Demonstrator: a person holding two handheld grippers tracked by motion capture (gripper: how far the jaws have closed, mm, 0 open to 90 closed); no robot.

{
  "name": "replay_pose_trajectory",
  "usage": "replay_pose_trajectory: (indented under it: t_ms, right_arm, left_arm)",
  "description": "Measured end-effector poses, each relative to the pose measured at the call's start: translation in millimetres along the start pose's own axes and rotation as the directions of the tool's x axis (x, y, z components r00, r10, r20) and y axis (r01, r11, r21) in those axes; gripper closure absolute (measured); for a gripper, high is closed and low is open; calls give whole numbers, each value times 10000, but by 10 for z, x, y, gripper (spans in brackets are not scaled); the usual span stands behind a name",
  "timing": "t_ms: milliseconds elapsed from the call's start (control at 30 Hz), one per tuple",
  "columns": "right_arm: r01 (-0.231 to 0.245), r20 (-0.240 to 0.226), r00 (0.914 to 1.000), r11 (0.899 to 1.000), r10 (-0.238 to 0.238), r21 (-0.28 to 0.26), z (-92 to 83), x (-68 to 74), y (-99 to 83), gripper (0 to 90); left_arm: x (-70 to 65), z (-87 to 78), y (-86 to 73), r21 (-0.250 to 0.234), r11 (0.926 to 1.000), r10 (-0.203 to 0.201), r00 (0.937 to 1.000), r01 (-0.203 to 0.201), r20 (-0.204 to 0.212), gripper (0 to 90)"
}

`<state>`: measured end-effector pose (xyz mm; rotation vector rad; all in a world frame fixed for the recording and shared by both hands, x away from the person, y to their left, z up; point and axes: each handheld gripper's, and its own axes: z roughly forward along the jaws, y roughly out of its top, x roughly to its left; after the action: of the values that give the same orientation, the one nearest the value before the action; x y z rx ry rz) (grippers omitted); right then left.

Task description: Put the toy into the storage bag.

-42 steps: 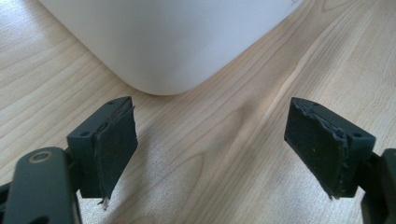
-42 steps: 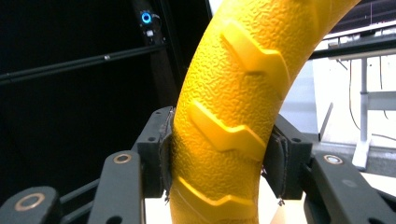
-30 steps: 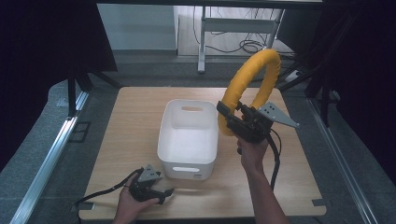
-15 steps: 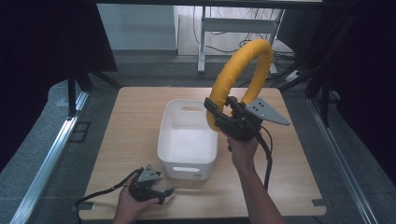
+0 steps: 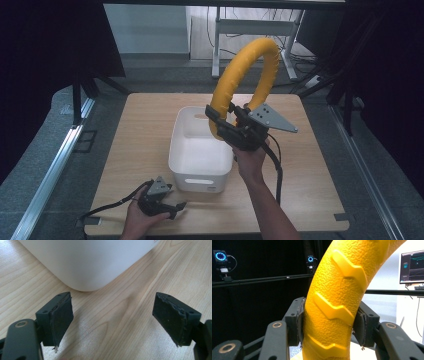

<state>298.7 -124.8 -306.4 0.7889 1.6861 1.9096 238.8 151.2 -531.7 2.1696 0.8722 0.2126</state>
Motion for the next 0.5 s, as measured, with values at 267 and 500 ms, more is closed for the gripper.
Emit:
replay_pose_trajectory:
  t_ms: [267,500]
  right_arm:
    - [-78,-93,9999,10000,79,32,57,46,-21,491]
    - [-115,-224,9997,9999,116,49,117,119,-35,491]
  left_arm:
    - [-1,2,-1,4,10000,-1,10000,1,9,169]
    - [0,1,-1,6,10000,13,10000,-13,22,169]
